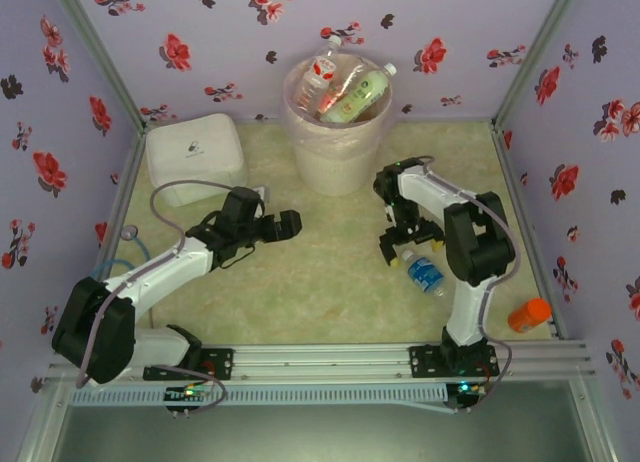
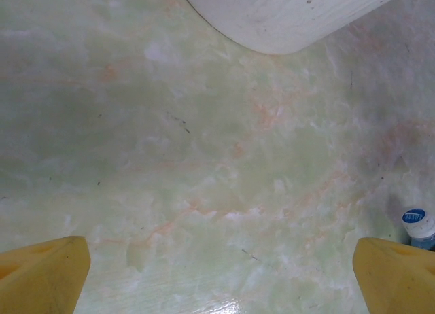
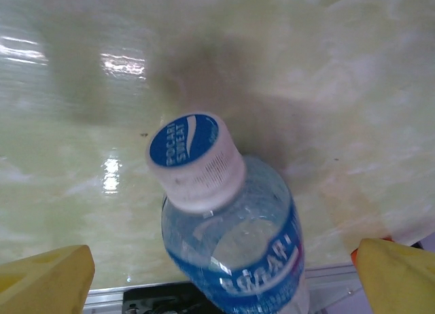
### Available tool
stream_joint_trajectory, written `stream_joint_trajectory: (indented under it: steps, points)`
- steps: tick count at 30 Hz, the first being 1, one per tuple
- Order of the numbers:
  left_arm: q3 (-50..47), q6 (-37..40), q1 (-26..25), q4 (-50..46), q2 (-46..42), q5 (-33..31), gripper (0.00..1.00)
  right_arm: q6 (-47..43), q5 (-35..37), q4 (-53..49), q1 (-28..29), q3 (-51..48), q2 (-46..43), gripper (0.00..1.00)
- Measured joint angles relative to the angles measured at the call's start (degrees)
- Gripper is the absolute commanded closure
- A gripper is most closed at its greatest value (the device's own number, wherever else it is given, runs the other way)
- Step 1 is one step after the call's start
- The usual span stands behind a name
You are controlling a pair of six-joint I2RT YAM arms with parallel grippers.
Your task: Put the plastic bottles in the bin
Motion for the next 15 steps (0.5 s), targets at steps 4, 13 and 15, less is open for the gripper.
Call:
stream_joint_trajectory:
  steps: [4,13,15]
  points:
    - [0.0,0.0,0.8,0.0,-0.4,0.0,0.0,-1.1,-0.7,1.1,0.0,-2.1,2.4,0.01]
    - [0.0,0.0,1.0,0.0,-0.5,0.4,0.0,-2.1,-2.1,3.2,-0.1,-4.0,4.1,0.28]
    - [0.0,0.0,1.0,0.0,-0.5,0.4,0.0,-2.1,-2.0,3.4,-0.2,-4.2,4.1,0.39]
